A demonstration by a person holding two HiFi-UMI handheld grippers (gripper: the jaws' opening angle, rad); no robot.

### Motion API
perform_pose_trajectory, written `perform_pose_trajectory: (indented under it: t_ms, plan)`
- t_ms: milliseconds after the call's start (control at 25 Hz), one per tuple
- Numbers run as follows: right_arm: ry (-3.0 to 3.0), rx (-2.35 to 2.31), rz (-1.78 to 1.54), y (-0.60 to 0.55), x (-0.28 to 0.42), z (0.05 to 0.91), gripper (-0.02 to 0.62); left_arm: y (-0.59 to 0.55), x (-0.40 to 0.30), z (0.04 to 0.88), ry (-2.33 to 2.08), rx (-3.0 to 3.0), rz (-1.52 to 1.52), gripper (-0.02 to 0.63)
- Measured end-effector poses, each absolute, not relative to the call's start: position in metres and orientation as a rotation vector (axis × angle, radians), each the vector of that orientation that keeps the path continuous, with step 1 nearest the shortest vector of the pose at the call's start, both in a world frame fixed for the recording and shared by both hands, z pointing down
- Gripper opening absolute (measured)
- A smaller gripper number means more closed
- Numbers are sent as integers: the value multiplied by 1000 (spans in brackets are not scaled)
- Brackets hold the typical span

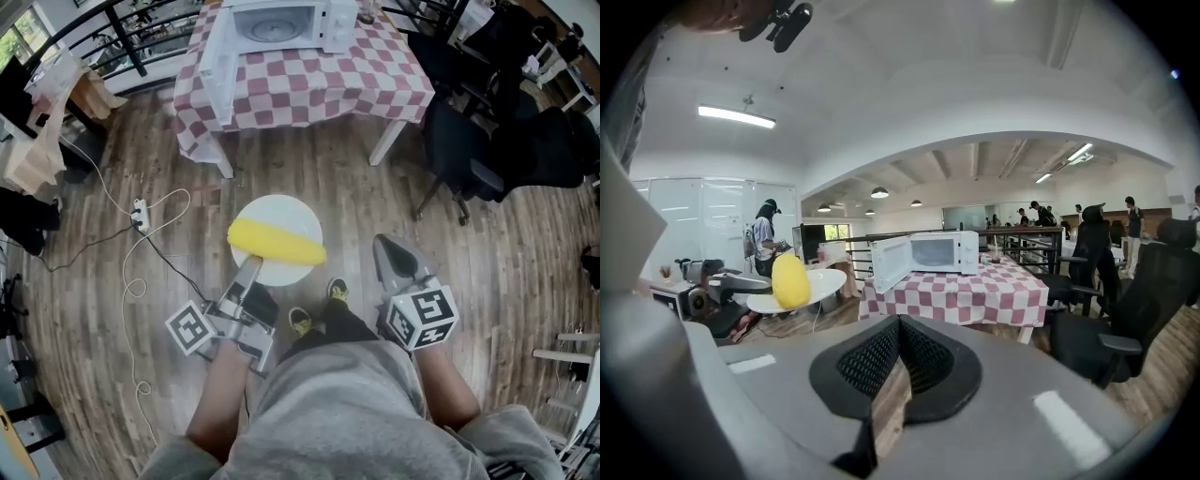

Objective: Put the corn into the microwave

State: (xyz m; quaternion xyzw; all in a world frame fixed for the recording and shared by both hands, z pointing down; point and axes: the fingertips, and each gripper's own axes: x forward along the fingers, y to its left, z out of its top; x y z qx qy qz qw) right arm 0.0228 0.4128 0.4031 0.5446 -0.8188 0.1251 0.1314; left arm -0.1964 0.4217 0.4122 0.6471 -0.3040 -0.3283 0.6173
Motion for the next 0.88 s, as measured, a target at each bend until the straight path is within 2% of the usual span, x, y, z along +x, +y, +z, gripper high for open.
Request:
perform_pose_trajectory:
  t_ms: [560, 880]
  plan:
    - [-2419, 1556, 358, 389, 10, 408, -2, 401, -202, 411, -697, 1496, -779, 43]
    - [-2417, 1563, 384, 343, 26, 420, -2, 356, -187, 416, -701, 1502, -756, 43]
